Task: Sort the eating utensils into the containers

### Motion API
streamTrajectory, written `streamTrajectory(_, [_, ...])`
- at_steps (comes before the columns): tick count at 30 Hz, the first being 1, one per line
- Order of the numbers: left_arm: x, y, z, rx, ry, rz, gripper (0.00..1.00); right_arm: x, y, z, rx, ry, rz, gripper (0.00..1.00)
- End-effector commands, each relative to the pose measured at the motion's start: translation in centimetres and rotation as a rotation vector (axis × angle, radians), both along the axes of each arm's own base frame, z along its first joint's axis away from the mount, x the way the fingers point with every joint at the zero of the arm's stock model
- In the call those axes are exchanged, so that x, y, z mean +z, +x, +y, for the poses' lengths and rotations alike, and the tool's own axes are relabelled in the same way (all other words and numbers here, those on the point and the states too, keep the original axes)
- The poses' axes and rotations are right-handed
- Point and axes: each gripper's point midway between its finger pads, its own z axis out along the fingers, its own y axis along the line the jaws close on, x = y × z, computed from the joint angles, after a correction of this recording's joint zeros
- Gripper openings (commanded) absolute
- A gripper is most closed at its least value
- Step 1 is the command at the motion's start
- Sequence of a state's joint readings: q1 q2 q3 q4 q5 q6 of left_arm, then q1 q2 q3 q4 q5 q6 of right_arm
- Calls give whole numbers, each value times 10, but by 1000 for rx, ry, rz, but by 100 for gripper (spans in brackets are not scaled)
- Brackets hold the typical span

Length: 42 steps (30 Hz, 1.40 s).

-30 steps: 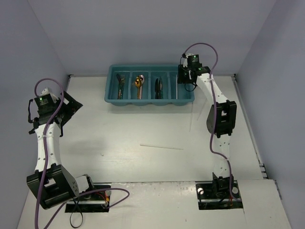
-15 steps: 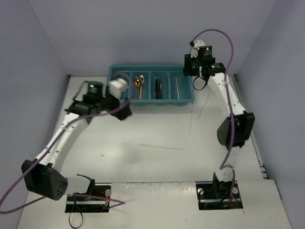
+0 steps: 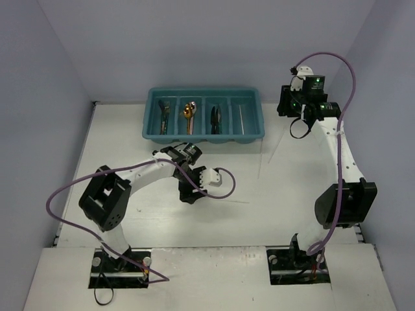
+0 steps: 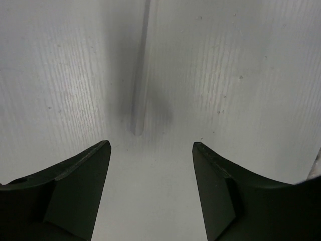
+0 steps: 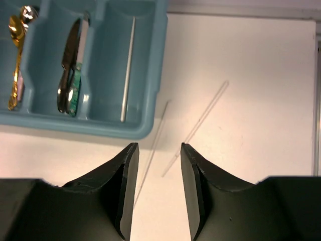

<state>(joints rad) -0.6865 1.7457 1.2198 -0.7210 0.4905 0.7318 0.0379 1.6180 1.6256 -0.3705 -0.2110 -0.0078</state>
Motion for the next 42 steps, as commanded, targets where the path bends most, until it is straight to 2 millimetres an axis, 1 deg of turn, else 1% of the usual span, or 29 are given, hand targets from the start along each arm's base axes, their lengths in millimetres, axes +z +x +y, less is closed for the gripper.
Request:
streamTrajectory(1, [5, 9, -19, -167, 18, -95, 62, 32, -12, 2, 27, -2, -104, 36])
streamTrajectory(5, [-9, 12, -21, -168, 62, -81, 61, 27, -13, -1, 19, 1, -94, 35])
streamTrajectory(8, [-19, 16, -22, -152, 89, -69, 58, 27, -13, -2, 16, 4, -93, 35])
streamTrajectory(10, [-28, 19, -22, -137, 114, -60, 50, 27, -13, -3, 16, 5, -94, 35])
streamTrajectory(13, [-36, 25, -21, -101, 157, -98, 40, 28, -14, -4, 14, 3, -95, 35])
streamTrajectory(19, [-51, 25, -15, -103, 231, -167, 24, 27, -15, -6, 8, -3, -96, 35])
streamTrajectory(20, [-51, 25, -15, -101, 230, -168, 24, 27, -15, -6, 10, -3, -96, 35])
streamTrajectory(23, [-58, 13, -12, -132, 261, -186, 7, 27, -15, -6, 9, -4, -95, 34])
streamTrajectory(24, [-57, 9, -12, -141, 255, -186, 3, 27, -16, -6, 8, -3, -95, 34])
streamTrajectory(25, [-53, 6, -13, -142, 235, -184, 1, 27, -16, -6, 9, -3, -96, 34])
streamTrajectory(27, [-44, 0, -16, -135, 192, -176, 0, 29, -17, -6, 12, -3, -100, 34])
streamTrajectory(30, [-26, -5, -21, -124, 132, -178, 0, 34, -17, -7, 12, -6, -113, 34])
streamTrajectory(31, [-17, -7, -24, -108, 100, -177, 0, 36, -17, -7, 13, -5, -117, 34])
streamTrajectory(33, [10, -12, -33, -52, 10, -168, 0, 42, -16, -8, 13, 3, -131, 33])
streamTrajectory(35, [36, -14, -38, 17, -81, -133, 0, 52, -15, -8, 15, 16, -157, 33])
streamTrajectory(36, [47, -13, -39, 53, -120, -118, 0, 60, -15, -6, 22, 24, -175, 33])
streamTrajectory(37, [54, -8, -35, 107, -134, -113, 0, 62, -15, -5, 26, 27, -184, 33])
streamTrajectory(38, [73, -5, -38, 162, -217, -64, 0, 70, -15, -11, 23, 36, -201, 35])
streamTrajectory(39, [90, -1, -38, 225, -281, -23, 0, 78, -15, -12, 34, 49, -219, 38])
streamTrajectory(41, [114, 10, -35, 341, -371, 37, 0, 92, -16, -10, 62, 76, -249, 43])
streamTrajectory(42, [126, 19, -33, 397, -421, 61, 0, 97, -17, -8, 70, 92, -260, 46])
